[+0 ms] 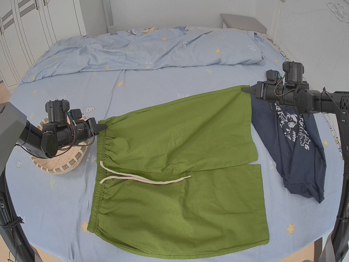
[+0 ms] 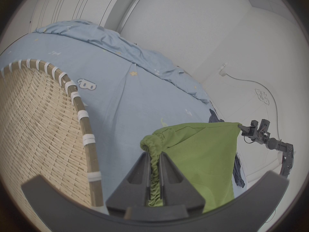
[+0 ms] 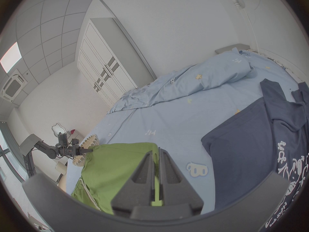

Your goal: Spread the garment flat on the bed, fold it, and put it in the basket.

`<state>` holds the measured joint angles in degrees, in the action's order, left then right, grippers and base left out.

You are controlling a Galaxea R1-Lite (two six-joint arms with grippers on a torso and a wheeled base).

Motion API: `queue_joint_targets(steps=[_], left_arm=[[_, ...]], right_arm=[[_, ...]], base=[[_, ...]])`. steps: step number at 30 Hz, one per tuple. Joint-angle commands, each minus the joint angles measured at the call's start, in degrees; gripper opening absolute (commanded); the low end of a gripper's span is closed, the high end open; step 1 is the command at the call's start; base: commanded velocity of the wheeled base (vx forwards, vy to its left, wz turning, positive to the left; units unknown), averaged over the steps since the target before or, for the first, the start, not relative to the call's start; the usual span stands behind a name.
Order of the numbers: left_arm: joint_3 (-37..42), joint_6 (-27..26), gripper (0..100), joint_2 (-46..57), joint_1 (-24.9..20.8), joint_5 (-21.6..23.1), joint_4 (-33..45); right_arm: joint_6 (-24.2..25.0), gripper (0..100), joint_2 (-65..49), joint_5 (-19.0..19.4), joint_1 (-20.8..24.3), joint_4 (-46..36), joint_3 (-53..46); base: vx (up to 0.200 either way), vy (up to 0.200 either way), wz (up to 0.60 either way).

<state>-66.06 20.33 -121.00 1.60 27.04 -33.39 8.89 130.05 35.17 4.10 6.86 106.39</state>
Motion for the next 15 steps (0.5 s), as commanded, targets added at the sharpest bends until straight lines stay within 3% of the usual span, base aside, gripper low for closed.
queue_joint_targets(steps=[1,15], left_arm=[[-0.21,0.23,0,-1.52,0.16,0.03,-0.8],[-0.03,1.55,0,-1.87,0.42,0.03,-3.7]], right_arm=[[-0.01,0,1.96,0.07,-0.05,-0.18,1.72],[0.08,0,5.13,-0.01,-0.49,-2.21,5.5]], base=[[0.0,0.0,0.0],[0.0,0.0,0.0]])
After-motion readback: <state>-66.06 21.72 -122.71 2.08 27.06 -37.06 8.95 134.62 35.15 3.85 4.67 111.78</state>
